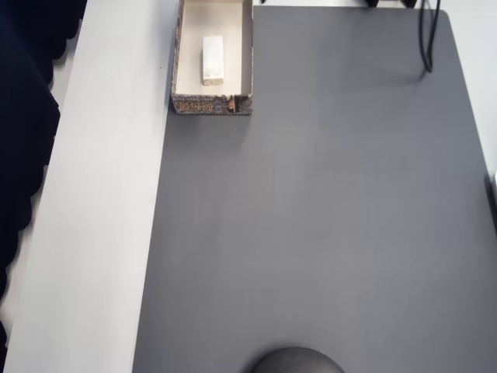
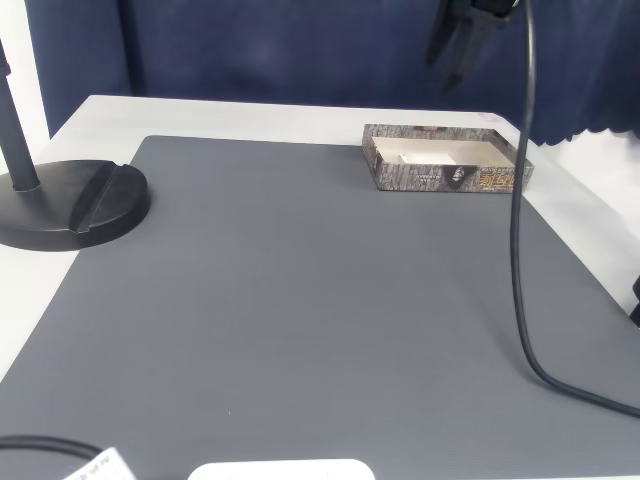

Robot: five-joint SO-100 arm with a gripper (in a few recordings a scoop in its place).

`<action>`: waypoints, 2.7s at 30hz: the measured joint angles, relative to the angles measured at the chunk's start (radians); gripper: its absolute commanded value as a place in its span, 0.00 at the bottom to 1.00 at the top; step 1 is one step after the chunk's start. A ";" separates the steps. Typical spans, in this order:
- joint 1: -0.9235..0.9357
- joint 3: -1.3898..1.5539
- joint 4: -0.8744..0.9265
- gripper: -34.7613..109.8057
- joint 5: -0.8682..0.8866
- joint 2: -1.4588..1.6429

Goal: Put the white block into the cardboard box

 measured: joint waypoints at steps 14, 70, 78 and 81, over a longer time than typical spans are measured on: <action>-0.345 0.417 0.083 0.23 -0.549 0.440; -0.969 1.858 -0.196 0.23 -1.114 1.756; -0.973 1.936 -0.219 0.23 -1.092 1.825; -0.982 1.951 -0.229 0.23 -1.092 1.825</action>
